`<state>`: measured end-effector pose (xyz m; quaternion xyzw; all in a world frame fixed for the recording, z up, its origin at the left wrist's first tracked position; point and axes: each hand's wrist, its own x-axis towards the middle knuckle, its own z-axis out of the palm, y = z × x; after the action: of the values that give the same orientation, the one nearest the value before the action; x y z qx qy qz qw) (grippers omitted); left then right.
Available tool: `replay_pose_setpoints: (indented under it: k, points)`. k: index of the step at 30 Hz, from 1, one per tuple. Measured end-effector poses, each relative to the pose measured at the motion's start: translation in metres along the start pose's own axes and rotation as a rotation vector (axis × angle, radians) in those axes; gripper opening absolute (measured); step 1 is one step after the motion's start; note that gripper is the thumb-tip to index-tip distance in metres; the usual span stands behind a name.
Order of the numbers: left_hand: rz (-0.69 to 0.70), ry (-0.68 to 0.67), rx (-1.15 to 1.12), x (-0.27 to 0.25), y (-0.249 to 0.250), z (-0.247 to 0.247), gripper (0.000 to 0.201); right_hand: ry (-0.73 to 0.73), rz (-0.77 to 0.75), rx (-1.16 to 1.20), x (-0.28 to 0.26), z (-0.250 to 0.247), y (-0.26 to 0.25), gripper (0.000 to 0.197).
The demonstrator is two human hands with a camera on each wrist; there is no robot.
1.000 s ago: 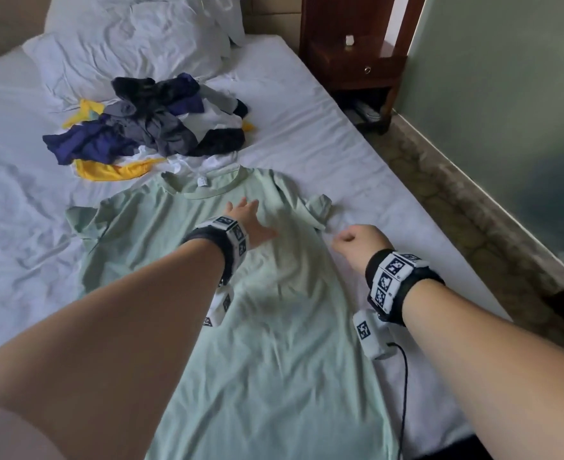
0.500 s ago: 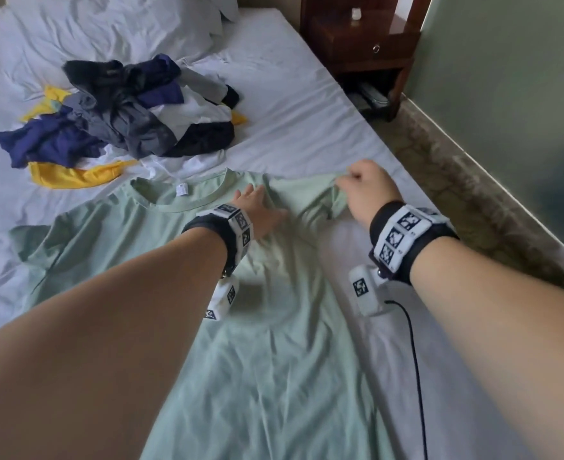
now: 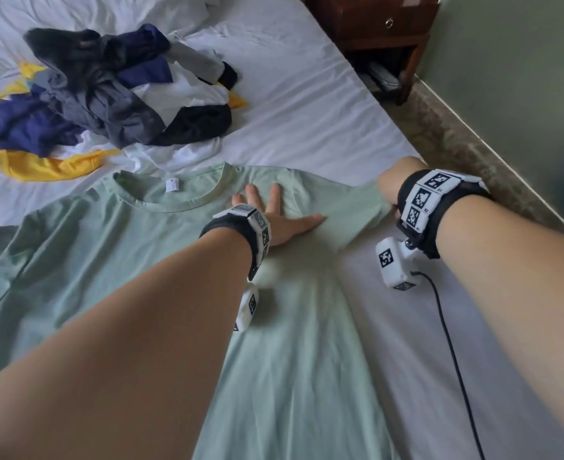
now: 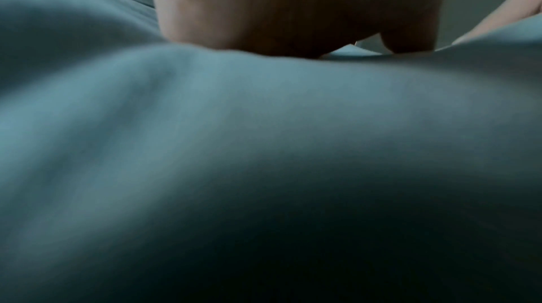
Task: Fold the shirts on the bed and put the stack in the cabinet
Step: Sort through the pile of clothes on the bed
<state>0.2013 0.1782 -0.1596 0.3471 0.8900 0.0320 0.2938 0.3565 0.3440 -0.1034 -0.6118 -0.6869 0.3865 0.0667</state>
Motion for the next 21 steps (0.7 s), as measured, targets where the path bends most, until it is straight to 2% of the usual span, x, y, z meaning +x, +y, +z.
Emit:
replay_pose_setpoints:
  k: [1, 4, 9, 15, 18, 21]
  points:
    - [-0.006, 0.002, 0.008, 0.0, 0.0, 0.001, 0.135, -0.025, 0.023, 0.043, -0.004, 0.001, 0.0, 0.027]
    - [-0.007, 0.022, 0.033, -0.001, 0.001, 0.002, 0.137, -0.112, 0.07, 0.145, -0.009, 0.006, 0.01, 0.042]
    - [-0.009, 0.044, 0.04, -0.004, 0.003, 0.004, 0.136, -0.177, 0.044, 0.138, -0.022, 0.009, 0.028, 0.03]
    - [-0.011, 0.047, 0.043, -0.003, 0.003, 0.006, 0.137, -0.151, -0.018, 0.25, -0.026, 0.008, 0.026, 0.009]
    - [-0.015, 0.054, 0.038, -0.003, 0.004, 0.007, 0.138, -0.133, 0.075, 0.37, -0.037, 0.0, 0.014, 0.015]
    - [-0.014, 0.052, 0.04, -0.004, 0.004, 0.005, 0.139, -0.15, 0.201, 0.275, -0.042, -0.005, 0.015, 0.031]
